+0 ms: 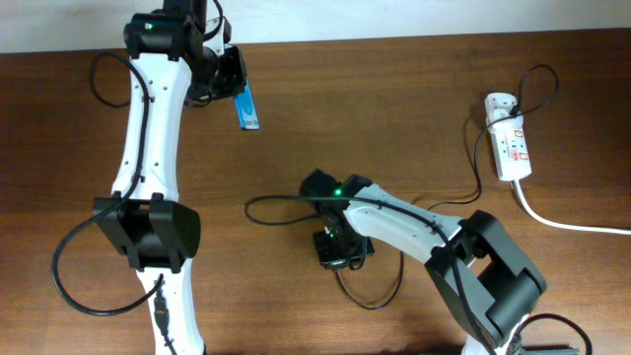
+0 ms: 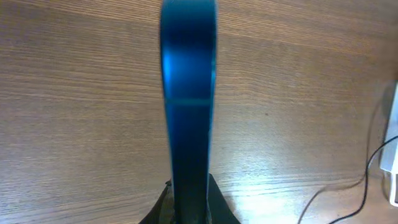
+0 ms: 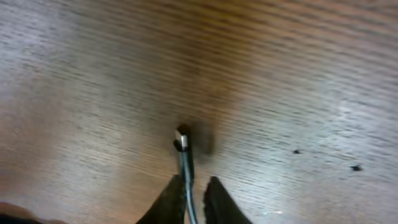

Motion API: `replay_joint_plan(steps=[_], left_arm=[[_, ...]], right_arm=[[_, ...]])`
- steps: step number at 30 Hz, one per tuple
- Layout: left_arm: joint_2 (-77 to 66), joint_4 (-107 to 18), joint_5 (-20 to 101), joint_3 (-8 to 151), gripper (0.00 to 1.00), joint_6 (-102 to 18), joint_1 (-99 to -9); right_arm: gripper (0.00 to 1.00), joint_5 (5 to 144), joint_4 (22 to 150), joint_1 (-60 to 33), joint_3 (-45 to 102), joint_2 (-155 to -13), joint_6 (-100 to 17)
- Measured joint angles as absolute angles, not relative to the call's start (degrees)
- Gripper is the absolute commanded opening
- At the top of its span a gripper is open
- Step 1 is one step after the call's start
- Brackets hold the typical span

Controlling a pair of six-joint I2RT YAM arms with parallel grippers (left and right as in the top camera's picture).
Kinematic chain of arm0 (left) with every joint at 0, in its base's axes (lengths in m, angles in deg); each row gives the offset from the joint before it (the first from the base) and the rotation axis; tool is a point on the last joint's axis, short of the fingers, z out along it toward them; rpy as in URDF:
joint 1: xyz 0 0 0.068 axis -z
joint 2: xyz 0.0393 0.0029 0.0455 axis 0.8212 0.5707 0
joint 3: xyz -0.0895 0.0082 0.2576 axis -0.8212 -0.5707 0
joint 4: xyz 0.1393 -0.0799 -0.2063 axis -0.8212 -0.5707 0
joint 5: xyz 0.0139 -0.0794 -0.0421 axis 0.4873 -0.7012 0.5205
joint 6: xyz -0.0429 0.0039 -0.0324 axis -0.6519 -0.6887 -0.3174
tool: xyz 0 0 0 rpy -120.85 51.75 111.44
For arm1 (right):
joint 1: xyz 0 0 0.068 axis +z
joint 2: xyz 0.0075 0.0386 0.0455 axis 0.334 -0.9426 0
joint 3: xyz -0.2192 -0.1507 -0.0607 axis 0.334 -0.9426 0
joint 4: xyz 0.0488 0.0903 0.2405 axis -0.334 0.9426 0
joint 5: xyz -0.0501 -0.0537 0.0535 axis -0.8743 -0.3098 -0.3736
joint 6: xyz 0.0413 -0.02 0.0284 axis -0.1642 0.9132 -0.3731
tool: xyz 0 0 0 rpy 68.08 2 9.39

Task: Plug charger to phone and switch on socket
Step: 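Grasp the USB-C connector with the right gripper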

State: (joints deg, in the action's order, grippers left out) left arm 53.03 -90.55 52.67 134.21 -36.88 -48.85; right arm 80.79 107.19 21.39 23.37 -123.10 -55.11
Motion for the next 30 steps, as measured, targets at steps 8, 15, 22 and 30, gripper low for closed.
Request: replay_joint_plan(steps=[8, 15, 22, 30], left_arm=[[53.03, -90.55, 51.82, 134.21, 0.00, -36.88, -48.85], [53.03, -90.55, 51.64, 134.21, 0.00, -36.88, -48.85], [53.03, -90.55, 51.62, 134.21, 0.00, -36.88, -48.85], [53.03, -90.55, 51.64, 134.21, 0.00, -36.88, -48.85]], right_arm=[[0.22, 81.07, 107.52, 21.89, 23.31, -123.10, -55.05], [0.18, 82.08, 105.77, 21.89, 22.30, -123.12, -55.01], [0.15, 82.49, 104.37, 21.89, 21.84, -123.14, -55.05], [0.14, 82.58, 104.40, 21.89, 21.84, -123.14, -55.03]])
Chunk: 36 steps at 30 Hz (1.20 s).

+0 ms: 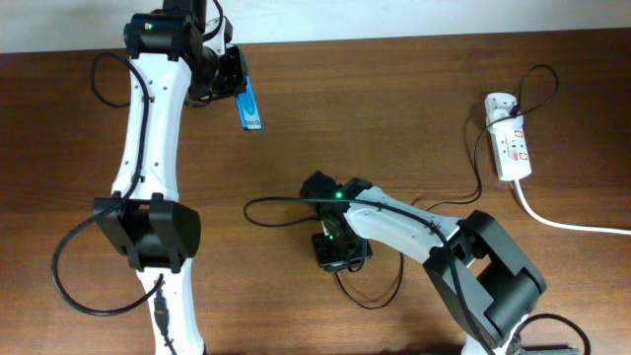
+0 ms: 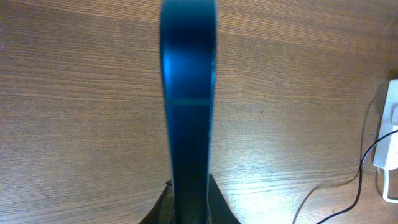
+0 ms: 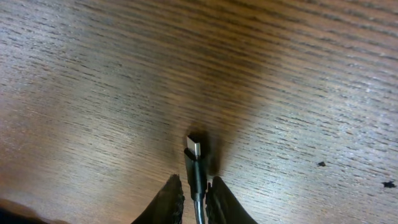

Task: Plug charger to phone and switch on socket
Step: 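Grasp the USB-C connector with the right gripper, then raise the connector toward the phone's bottom port held by left gripper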

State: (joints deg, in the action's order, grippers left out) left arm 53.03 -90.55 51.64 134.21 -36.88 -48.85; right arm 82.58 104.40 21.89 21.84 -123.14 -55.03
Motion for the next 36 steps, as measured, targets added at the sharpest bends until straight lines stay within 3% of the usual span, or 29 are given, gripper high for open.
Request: replay_joint_plan(steps=[5, 13, 16, 21, 25, 36], left_arm=[[53.03, -90.55, 51.64, 134.21, 0.00, -36.88, -48.85], [53.03, -87.30, 47.79, 134.21, 0.00, -35.53, -48.96], [53.03, -83.98, 35.79, 134.19, 0.00, -33.78, -50.80], [53.03, -77.00, 1.72, 134.11, 0.00, -32.53, -59.00], [53.03, -76.61, -13.10, 134.11, 0.00, -32.47, -58.14], [53.03, -76.57, -18.65, 134.11, 0.00, -30.70, -54.47]], right_arm=[[0.04, 83.00, 104.40, 21.89, 21.84, -123.14, -55.03], [0.04, 85.73, 104.61, 20.32, 22.48, -123.14, -53.78], [0.04, 92.02, 104.44, 15.71, 26.70, -122.27, -49.10], [0.04, 109.81, 102.78, 4.34, 37.54, -113.15, -38.90], [0.04, 117.94, 95.09, 3.01, 42.06, -111.21, -38.18], [0.04, 130.97, 84.22, -1.67, 42.30, -111.16, -45.80]])
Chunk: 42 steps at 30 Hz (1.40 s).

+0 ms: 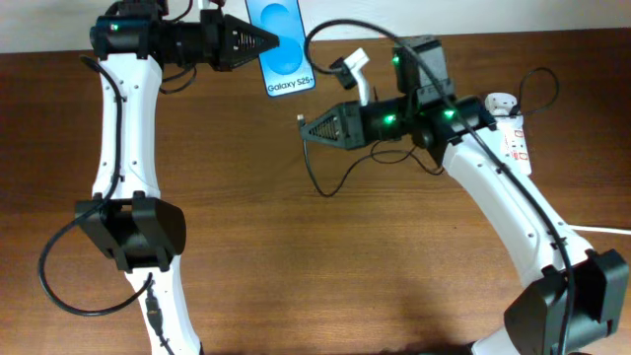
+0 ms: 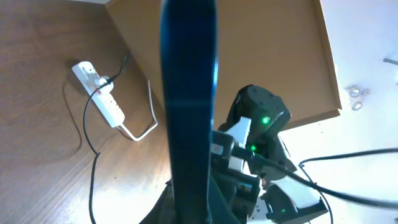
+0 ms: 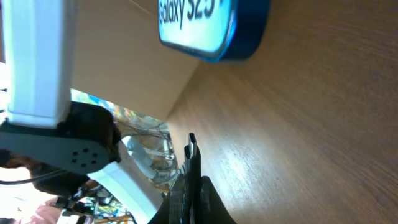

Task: Plug charger to phone and switch on socket
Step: 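Raise the connector toward the phone's bottom port held by left gripper, then push the USB-C connector up into the phone's bottom port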

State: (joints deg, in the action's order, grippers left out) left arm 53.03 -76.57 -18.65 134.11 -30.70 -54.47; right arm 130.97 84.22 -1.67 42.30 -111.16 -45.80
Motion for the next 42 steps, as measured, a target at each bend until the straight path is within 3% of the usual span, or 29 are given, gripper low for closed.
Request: replay_joint_plan(steps=[8, 42], left_arm=[[53.03, -76.68, -18.85, 134.11, 0.00, -30.54, -53.79], [53.03, -77.92, -18.87, 134.11, 0.00, -30.09, -52.20]], right_arm=[[0.04, 134.21, 77.38, -2.56, 42.30, -111.16, -50.39], [0.04, 132.22, 78.10, -2.56, 42.30, -111.16, -54.24]])
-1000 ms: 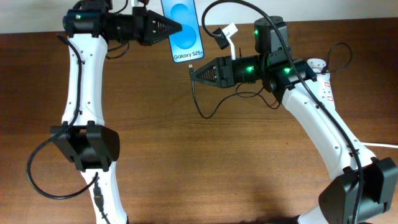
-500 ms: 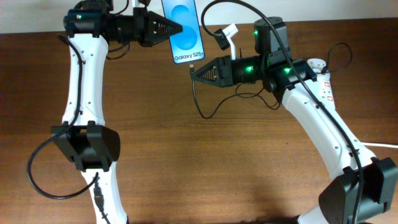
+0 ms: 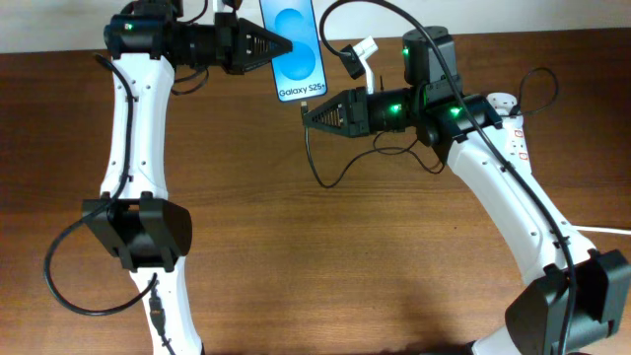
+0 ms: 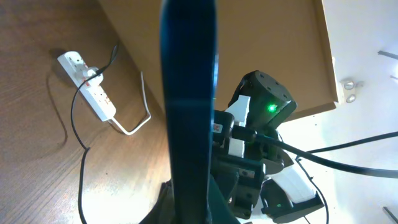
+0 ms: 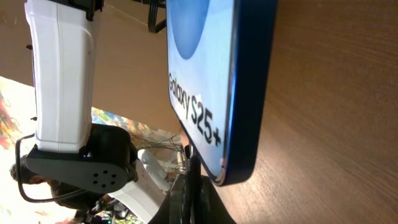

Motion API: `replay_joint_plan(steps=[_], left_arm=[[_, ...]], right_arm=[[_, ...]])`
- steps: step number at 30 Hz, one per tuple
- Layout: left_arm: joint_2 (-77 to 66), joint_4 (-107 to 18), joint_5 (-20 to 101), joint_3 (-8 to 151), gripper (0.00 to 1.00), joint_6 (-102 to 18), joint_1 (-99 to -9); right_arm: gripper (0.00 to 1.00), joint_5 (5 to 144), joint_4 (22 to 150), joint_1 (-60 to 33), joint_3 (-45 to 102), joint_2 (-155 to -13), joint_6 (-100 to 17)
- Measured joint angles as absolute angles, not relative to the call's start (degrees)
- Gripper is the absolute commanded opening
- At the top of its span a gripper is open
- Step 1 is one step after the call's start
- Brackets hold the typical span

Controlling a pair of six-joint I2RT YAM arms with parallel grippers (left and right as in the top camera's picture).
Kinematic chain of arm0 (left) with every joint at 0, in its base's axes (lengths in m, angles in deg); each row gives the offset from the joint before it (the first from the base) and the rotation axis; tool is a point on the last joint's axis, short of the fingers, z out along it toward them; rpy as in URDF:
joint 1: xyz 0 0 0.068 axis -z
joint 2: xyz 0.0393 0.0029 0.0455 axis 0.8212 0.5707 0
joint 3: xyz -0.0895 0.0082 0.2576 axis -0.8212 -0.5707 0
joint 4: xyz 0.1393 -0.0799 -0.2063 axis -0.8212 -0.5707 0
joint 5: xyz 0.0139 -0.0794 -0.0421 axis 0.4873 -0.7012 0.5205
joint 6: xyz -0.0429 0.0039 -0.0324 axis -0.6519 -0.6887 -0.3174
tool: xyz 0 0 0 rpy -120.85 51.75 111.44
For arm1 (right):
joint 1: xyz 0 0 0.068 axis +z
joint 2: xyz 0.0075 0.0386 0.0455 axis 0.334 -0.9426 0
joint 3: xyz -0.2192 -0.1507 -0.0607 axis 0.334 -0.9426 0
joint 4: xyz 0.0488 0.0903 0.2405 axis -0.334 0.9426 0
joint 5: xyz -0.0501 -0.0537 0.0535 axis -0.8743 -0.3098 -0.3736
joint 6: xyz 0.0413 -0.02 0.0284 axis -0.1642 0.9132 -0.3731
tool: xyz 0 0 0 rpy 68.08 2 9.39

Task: Plug charger to phone and switch on socket
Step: 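Push the USB-C connector up into the phone's bottom port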

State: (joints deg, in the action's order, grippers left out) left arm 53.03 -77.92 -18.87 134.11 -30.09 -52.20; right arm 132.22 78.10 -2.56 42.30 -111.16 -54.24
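Note:
A blue phone with its lit screen facing up is held high above the back of the table, and my left gripper is shut on its top end. It appears edge-on in the left wrist view. My right gripper is shut on the black charger plug, whose tip sits right at the phone's bottom edge. In the right wrist view the plug lies just beside that edge; I cannot tell whether it is inserted. The white socket strip lies at the far right.
The black charger cable hangs in a loop from the plug down to the table and runs to the socket strip. A white mains lead leaves the strip toward the right edge. Both arms meet over the table's back middle.
The phone has shifted slightly right and down. My right gripper has brought the plug up and left, from a gap below the phone to its bottom edge.
First my left gripper held the phone edge-on low over the back left, and my right gripper was at the plug on the table's middle. Then it was shut on the plug. Later both were raised, facing each other; now plug and phone meet.

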Motion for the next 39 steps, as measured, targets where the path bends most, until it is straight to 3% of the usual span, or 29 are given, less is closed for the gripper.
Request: replay_joint_plan(steps=[39], left_arm=[[53.03, -78.12, -18.87, 134.11, 0.00, -28.18, -52.20]], right_arm=[[0.04, 131.01, 78.10, -2.56, 42.30, -111.16, -54.24]])
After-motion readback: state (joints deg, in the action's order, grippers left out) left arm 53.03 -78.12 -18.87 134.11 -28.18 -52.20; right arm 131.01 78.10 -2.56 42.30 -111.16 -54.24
